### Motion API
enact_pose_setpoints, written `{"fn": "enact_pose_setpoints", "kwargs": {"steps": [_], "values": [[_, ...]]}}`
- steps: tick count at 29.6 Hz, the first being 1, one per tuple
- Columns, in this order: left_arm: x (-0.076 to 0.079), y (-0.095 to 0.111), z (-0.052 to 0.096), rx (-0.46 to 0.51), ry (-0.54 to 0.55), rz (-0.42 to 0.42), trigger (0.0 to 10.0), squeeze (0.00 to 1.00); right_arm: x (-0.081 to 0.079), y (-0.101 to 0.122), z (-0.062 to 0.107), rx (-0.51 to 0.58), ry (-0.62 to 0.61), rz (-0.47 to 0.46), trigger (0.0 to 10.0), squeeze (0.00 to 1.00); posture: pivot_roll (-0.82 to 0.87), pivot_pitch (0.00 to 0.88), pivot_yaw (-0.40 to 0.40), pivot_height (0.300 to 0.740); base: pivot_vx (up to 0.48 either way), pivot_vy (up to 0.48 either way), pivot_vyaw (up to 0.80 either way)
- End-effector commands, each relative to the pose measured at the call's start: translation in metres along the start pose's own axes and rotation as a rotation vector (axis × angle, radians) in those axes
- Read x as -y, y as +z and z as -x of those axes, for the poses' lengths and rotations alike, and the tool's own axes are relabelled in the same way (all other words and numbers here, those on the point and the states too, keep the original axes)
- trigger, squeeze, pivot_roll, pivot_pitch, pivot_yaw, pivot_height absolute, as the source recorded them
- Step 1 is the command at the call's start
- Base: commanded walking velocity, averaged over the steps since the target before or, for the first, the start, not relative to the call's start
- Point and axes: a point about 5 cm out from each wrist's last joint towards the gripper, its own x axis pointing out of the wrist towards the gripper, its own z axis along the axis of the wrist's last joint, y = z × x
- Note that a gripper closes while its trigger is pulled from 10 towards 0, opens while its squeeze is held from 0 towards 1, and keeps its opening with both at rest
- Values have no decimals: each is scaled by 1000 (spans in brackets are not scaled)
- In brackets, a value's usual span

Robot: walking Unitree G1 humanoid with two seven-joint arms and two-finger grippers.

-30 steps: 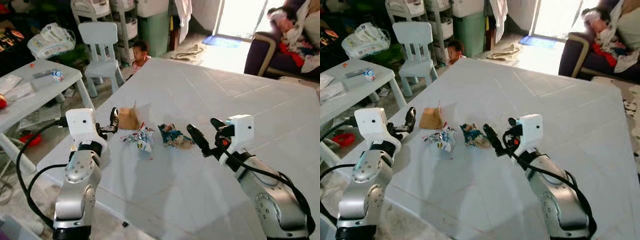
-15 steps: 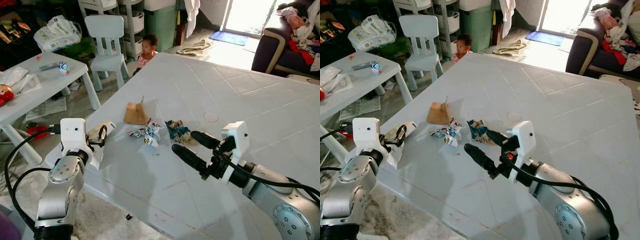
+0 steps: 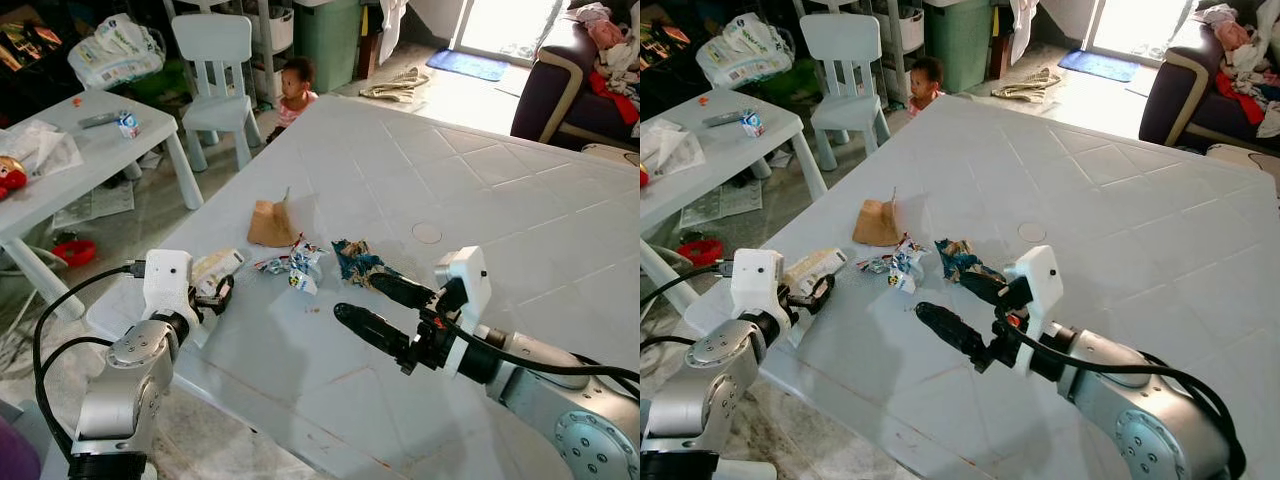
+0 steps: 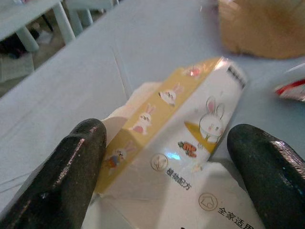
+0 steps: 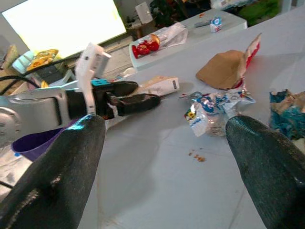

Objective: Picking trash to rubbish bin

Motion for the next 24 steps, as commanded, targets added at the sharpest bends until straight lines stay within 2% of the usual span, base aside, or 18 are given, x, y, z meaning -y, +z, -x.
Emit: {"fn": "enact_pose_setpoints", "kwargs": {"steps": [1,3,4,5,14,24], "values": [[-2,-6,-1,-43,7,-9,10000,0,-5,4,0,6,21,16,10000,0,8,118,-33,740,0,0,0],[-1,-8,-2,-59,-16,-16,10000,0,-7,4,0,-2,28,19,10000,0,-1,123,-37,740,0,0,0],[1,-10,-2,-64,-34,-12,3294,0,-7,4,0,-5,29,19,10000,0,-2,124,-37,740,0,0,0],[2,-10,-2,-65,-45,-6,0,0,-8,4,0,-8,29,19,10000,0,-3,124,-37,740,0,0,0],[8,-6,0,-35,-62,19,0,0,-7,3,-1,-15,26,27,10000,0,0,125,-40,740,0,0,0],[5,-8,1,-37,-56,21,0,0,-7,3,-4,-5,18,24,10000,0,6,128,-34,740,0,0,0]]}}
